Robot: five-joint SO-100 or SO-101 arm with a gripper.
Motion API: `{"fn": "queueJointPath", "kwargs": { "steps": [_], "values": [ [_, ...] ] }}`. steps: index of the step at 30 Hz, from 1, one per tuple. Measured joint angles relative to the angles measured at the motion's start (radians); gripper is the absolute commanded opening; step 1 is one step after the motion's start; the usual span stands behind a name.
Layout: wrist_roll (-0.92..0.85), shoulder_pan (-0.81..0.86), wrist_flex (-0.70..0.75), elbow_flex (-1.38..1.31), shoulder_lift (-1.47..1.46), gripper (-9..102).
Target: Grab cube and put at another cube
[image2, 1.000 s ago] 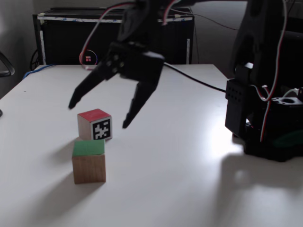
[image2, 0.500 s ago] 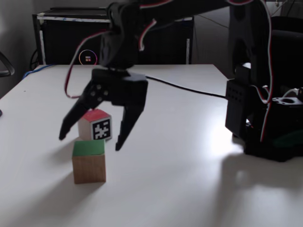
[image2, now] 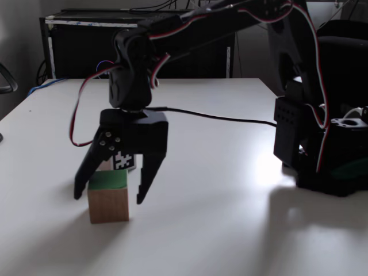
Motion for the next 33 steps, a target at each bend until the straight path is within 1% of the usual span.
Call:
{"fn": "queueJointPath", "kwargs": {
  "steps": [3,8,15,20,26,33],
  "values": [
    [-0.002,0.0,0.0,-0.017,-0.009,24],
    [-0.002,0.011,0.0,-0.04,-0.005,9],
    [0.02,0.035,0.0,0.0,0.046,9],
    [0.009,0.092,0.018,0.109,0.285,9],
    [-0.04,0.207,0.089,0.132,0.572,9],
    [-0.14,0.39,0.103,0.133,0.572,10]
  ]
}}
